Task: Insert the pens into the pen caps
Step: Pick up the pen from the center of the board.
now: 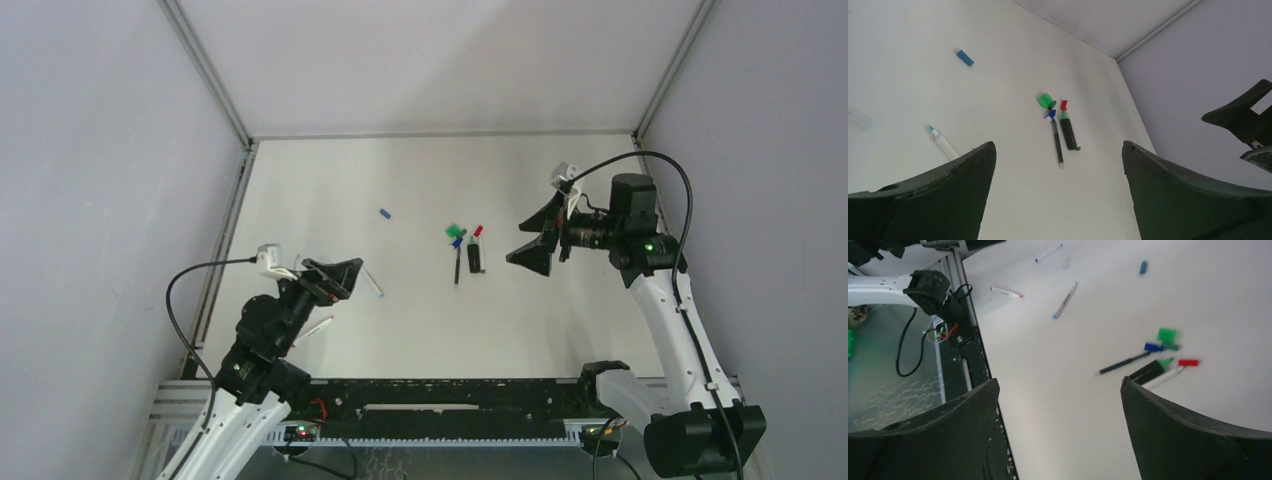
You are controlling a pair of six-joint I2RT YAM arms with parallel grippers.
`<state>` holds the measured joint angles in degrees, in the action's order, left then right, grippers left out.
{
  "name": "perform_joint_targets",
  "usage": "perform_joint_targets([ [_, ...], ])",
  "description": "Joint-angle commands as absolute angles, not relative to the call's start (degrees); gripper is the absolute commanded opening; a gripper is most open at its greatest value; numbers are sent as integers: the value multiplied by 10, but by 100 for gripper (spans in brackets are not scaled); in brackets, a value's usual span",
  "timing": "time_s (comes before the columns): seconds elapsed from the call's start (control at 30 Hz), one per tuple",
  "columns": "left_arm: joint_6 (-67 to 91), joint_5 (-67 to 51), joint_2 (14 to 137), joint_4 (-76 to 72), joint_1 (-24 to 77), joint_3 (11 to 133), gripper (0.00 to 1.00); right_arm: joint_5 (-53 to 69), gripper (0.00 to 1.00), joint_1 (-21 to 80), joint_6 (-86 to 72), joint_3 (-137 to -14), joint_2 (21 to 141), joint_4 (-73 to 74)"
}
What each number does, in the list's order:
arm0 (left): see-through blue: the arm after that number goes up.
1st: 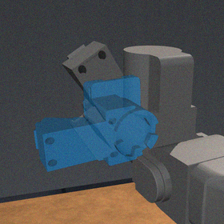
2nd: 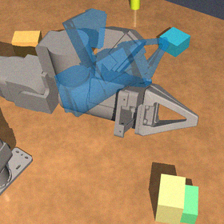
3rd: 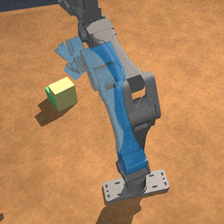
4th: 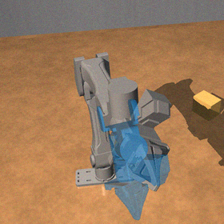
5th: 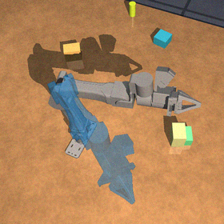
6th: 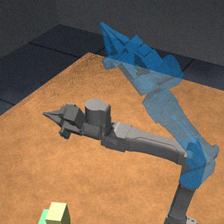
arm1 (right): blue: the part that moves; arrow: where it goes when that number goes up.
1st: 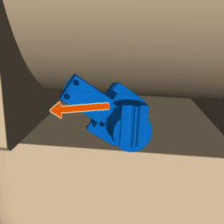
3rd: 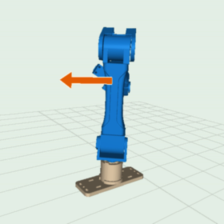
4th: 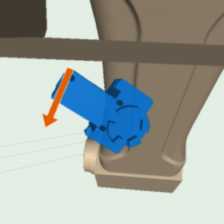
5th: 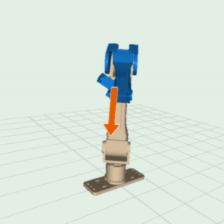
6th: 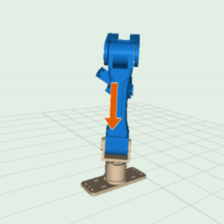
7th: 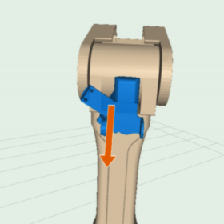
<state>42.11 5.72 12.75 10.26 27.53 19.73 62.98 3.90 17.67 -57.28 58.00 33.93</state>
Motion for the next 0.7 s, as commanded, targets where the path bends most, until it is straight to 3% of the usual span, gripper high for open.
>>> perform_joint_targets([
  [0.0, 447, 89, 126, 91, 278, 186, 100, 643, 100, 42, 153, -601, 573, 287],
  [0.27, 484, 102, 233, 104, 278, 199, 91, 644, 100, 36, 148, -529, 553, 264],
  [0.47, 478, 147, 394, 111, 281, 250, 75, 589, 99, 32, 154, -528, 562, 275],
  [0.67, 489, 210, 535, 142, 285, 325, 51, 569, 98, 44, 156, -528, 574, 273],
])
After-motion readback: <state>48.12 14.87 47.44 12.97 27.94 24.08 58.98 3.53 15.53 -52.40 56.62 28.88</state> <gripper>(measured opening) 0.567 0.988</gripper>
